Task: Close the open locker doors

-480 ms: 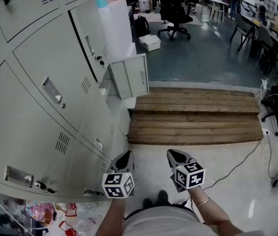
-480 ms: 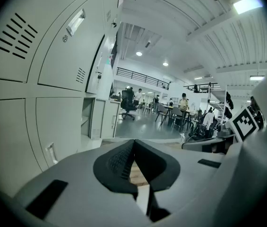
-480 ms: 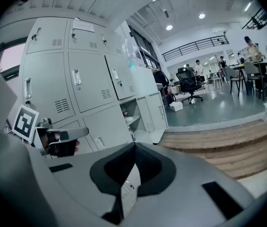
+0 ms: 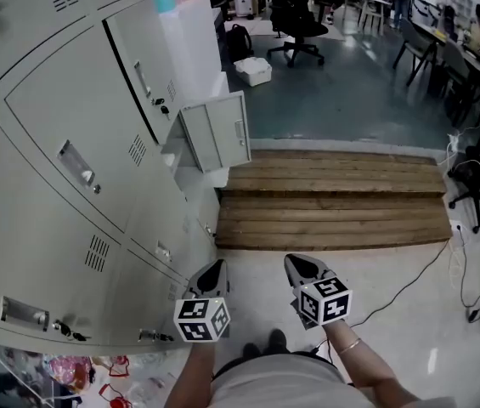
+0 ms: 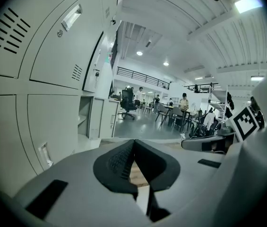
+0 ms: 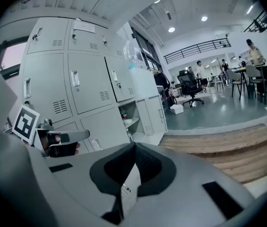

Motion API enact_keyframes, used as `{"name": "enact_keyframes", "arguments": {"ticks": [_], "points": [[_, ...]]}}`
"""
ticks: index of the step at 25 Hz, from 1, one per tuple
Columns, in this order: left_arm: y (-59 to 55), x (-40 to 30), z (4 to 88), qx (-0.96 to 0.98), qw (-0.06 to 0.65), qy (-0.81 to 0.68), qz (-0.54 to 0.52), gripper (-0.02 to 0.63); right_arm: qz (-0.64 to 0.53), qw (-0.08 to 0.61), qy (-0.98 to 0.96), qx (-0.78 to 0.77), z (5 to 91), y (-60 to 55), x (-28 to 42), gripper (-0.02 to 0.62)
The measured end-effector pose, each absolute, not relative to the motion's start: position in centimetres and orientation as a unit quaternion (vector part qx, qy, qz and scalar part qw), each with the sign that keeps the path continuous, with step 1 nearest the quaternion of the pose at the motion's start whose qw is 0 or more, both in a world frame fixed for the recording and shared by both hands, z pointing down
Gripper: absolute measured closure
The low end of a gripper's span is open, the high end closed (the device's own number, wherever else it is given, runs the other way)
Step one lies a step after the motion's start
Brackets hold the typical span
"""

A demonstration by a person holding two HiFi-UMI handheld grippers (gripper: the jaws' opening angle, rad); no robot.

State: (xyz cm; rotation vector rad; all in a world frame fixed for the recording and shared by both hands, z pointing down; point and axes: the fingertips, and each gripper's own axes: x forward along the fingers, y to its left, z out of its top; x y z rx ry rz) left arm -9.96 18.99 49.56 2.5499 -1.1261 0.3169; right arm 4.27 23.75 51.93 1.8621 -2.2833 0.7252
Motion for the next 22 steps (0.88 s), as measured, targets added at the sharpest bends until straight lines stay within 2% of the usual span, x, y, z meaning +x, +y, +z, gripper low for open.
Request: {"name": "enact_keyframes", "arguments": {"ticks": [10,16,22], "points": [[18.9,-8.0,49.8,0.892,0.164,-0.406,0.115,0.586,0.242,0.011,-0.748,0.617,51.4,22.6,7.5,0.589],[17.5,-7.6,50.0,0.890,0.159,-0.410,0.119,0.586,0.257,-0.006,-0.760,0.597,51.5,20.9,8.0,0.484],[14.4,-6.8,50.4,0.888,0.161,-0.412,0.124,0.586,0.266,-0.010,-0.760,0.593,51.8,17.7,8.8,0.449]]}}
